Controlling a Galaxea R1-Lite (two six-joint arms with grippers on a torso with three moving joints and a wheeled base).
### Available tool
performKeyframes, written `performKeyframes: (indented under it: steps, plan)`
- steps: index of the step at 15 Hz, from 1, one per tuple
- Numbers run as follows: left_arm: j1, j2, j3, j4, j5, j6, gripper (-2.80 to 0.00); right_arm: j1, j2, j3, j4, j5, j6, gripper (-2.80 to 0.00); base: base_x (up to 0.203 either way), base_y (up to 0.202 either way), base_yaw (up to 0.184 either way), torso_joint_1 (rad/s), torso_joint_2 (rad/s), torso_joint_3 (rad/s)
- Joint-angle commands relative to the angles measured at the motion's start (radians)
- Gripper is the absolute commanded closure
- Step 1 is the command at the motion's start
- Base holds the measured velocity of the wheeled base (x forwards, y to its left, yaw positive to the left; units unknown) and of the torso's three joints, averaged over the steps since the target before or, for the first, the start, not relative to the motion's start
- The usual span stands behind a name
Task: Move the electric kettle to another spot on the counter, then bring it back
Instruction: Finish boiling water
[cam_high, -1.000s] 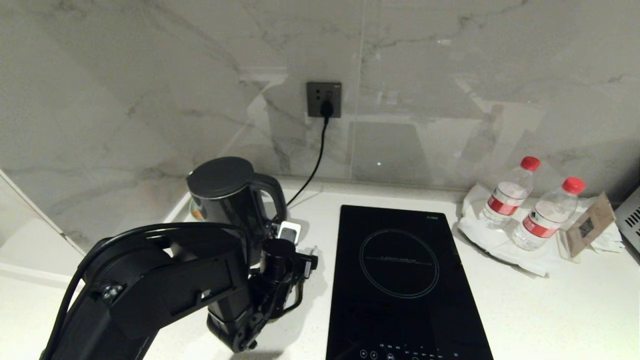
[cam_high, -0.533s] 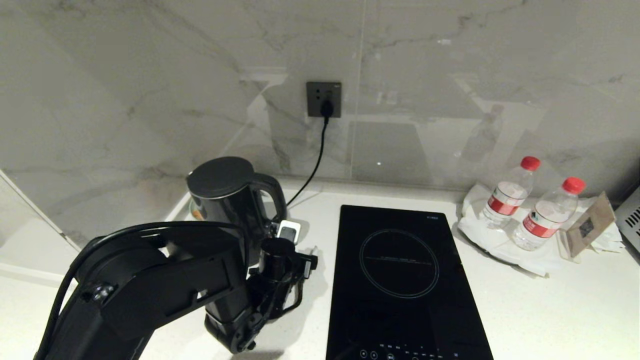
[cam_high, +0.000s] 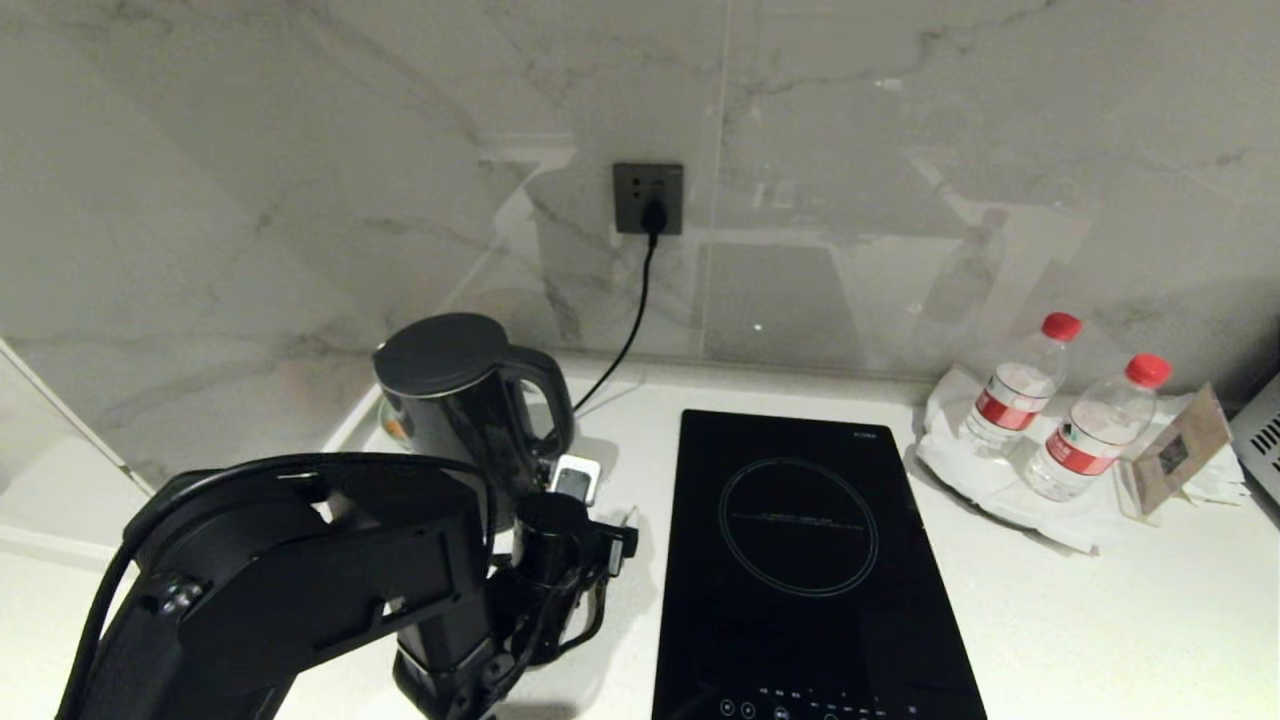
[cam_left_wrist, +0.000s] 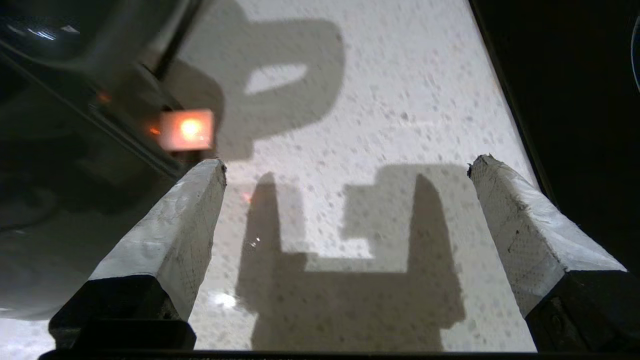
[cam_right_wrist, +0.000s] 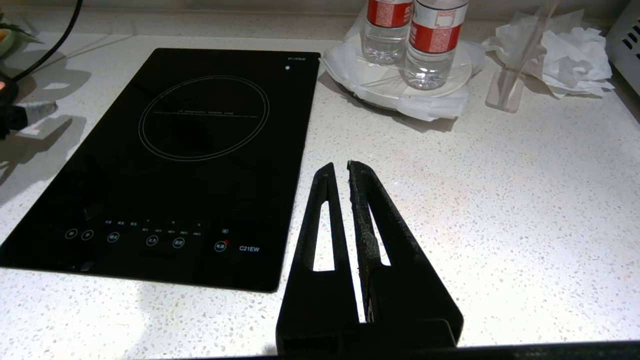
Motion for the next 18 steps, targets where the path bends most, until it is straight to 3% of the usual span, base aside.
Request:
performKeyframes:
  steps: [1,9,18]
  plan:
    - [-0.008,0.018,0.002,-0.008,0.001,0.0,-2.8,0.0,0.0,0.0,0.0,0.0,0.0,0.0,0.0,0.0,0.0,0.0,0.0,0.0]
    - [-0.016,0.085,-0.062,-0.006,0.007,0.003,-2.8,0.0,0.002,0.0,0.0,0.0,0.0,0.0,0.0,0.0,0.0,0.0,0.0,0.0]
    - [0.027,0.128,-0.126,-0.002,0.01,0.021,-2.8,0.0,0.001,0.0,0.0,0.0,0.0,0.0,0.0,0.0,0.0,0.0,0.0,0.0]
